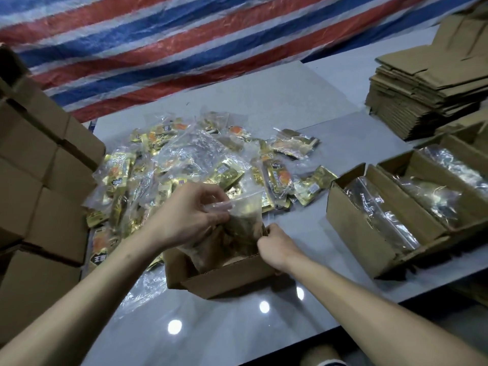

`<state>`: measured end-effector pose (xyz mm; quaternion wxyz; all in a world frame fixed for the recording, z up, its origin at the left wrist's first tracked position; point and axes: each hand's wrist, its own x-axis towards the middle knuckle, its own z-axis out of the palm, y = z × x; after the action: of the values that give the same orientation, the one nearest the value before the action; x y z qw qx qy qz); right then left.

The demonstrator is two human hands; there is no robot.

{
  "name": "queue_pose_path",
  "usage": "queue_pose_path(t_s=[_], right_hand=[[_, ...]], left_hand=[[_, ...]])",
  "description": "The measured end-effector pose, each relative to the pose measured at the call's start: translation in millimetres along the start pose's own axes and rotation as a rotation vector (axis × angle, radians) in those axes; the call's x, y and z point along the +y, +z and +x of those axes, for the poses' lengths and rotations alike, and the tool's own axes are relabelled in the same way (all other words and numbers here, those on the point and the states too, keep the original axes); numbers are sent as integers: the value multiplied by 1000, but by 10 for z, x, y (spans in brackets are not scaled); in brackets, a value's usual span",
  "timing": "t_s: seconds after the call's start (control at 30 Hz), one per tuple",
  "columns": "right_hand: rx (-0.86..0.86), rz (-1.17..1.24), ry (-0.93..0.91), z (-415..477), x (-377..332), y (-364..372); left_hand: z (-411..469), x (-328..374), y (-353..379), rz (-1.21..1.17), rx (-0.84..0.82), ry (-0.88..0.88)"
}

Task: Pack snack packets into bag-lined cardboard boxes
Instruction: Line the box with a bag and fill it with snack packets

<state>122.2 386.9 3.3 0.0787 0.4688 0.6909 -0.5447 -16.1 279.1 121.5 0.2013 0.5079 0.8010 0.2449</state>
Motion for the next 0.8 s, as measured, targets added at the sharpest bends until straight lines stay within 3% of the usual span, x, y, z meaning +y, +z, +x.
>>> queue_pose_path(t_s=[0.1,0.23,0.53,0.8], right_hand=[[7,-10,16,-3,-14,-3],[8,-10,31,-5,-26,-2],[-2,-15,18,-18,-35,8],[25,-20,24,48,-32,-2]], left_hand=[[74,-95,99,20,38,-3],[122,-233,211,230,45,-10],[115,-350,271,303,125,-3],[-77,-333,441,178,215,27]])
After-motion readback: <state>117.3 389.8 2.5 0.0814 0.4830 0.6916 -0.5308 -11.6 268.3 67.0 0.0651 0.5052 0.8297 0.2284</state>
